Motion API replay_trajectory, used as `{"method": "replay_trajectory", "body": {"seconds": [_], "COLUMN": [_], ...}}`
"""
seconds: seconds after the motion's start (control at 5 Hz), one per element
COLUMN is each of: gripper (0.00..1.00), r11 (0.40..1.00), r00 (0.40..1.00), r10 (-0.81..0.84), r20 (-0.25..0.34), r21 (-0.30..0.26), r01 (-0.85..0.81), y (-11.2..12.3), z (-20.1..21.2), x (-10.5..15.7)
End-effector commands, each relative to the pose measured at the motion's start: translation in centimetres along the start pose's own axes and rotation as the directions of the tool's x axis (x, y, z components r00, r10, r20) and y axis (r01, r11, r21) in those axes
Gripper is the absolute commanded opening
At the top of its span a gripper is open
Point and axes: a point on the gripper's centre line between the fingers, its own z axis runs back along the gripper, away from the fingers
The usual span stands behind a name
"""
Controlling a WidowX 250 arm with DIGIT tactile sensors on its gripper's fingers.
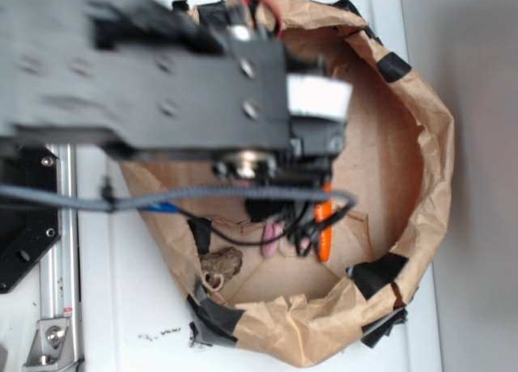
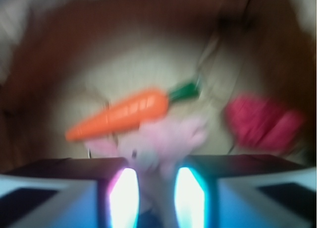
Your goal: Grab the rock.
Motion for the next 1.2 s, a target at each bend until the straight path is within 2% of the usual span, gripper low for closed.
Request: {"method": "replay_trajectory", "body": {"seconds": [0.0,0.4,0.6,0.8,1.0], "gripper": [1.0,1.0,0.0,0.0,0.0], "r11": [0.998,0.99,0.992,0.993,0.993], "r00": [0.986,0.959,0.955,0.969,0.982], "r10": [-0.055,-0.143,-0.126,-0.12,-0.117], "r20": [-0.16,-0.247,-0.269,-0.218,-0.146], "r21": [0.017,-0.016,-0.008,-0.013,-0.053], "r01": [0.059,0.143,0.129,0.12,0.11], "y": [-3.4,-6.1,-6.1,-5.7,-4.6], "z": [-3.5,-5.7,-6.3,-5.1,-2.5], "x": [-5.6,-9.2,-9.5,-8.4,-6.5]}}
